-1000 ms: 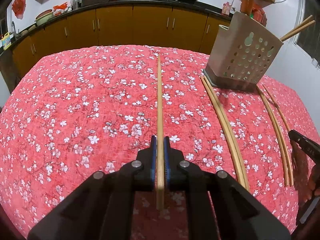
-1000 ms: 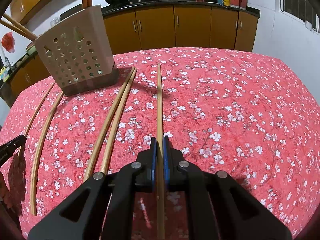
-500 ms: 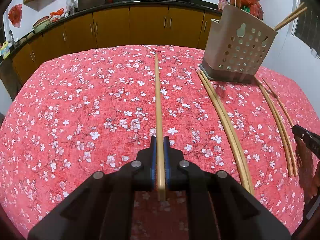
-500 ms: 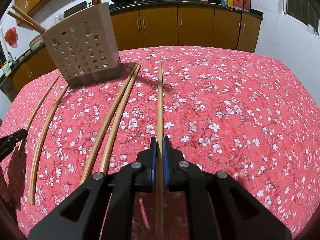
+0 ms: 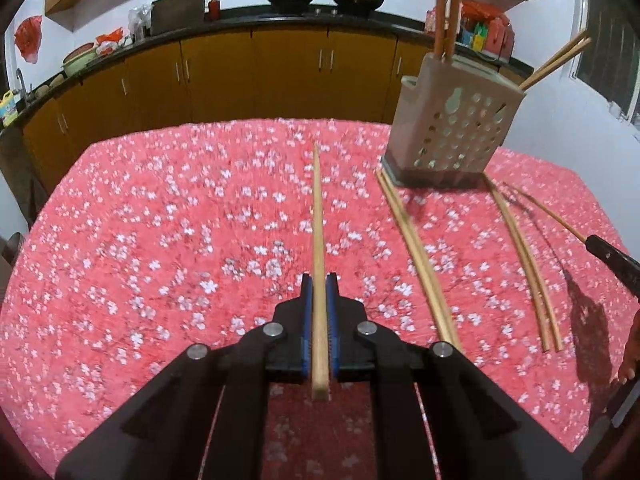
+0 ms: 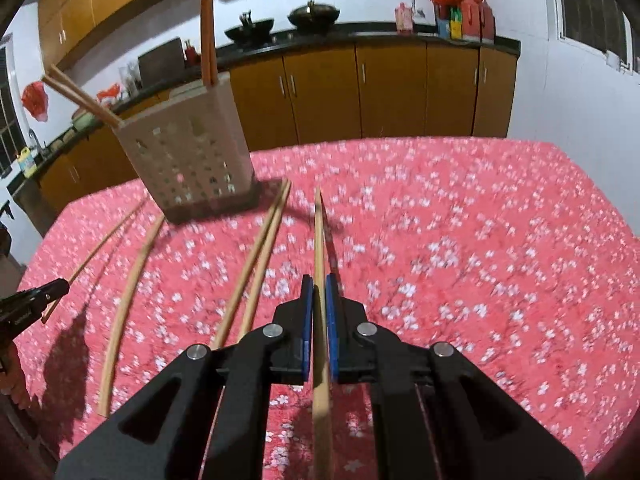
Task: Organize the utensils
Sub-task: 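Lift the left tool's chopstick upright over the holder while the right tool does likewise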
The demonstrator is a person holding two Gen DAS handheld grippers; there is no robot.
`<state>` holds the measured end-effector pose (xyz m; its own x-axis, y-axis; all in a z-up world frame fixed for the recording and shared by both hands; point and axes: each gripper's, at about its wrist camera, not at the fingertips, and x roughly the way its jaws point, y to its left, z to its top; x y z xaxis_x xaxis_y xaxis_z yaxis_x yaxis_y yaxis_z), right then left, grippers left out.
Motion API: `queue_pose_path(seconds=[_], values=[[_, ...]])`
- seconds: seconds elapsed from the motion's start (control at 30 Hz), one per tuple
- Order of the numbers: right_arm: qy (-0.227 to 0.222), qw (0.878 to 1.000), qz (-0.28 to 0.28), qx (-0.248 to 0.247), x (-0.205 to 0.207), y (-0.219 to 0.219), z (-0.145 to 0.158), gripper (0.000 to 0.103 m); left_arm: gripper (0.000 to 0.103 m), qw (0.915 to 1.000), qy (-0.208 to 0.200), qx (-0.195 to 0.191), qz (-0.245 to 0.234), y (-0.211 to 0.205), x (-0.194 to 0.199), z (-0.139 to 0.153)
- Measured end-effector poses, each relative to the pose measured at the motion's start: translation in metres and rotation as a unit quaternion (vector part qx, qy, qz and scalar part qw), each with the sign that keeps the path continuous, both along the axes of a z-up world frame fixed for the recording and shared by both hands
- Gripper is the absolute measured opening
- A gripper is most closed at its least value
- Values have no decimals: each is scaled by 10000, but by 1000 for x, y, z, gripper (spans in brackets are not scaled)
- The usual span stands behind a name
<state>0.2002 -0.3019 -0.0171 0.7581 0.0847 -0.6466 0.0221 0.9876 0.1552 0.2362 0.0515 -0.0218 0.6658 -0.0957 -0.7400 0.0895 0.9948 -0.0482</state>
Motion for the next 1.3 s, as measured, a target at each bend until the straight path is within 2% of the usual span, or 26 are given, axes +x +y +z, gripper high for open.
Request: queue_pose_path(seconds=[0.43, 0.97, 1.17, 1.3], values=[[-529, 9986, -81, 12, -9, -7, 31, 7, 8, 9981, -611, -99, 10, 1, -13, 45], [-1042, 9945, -113, 7, -17, -11, 62, 7, 8, 9903, -1365, -256, -43, -2, -22, 96], [-1259, 9920, -53, 50, -19, -9, 86, 7, 8, 9861, -1625, -320, -139, -2, -25, 121], [-1493, 9883, 168, 267, -23, -7, 115, 7, 8, 9828, -1768, -424, -341, -7, -27, 142]])
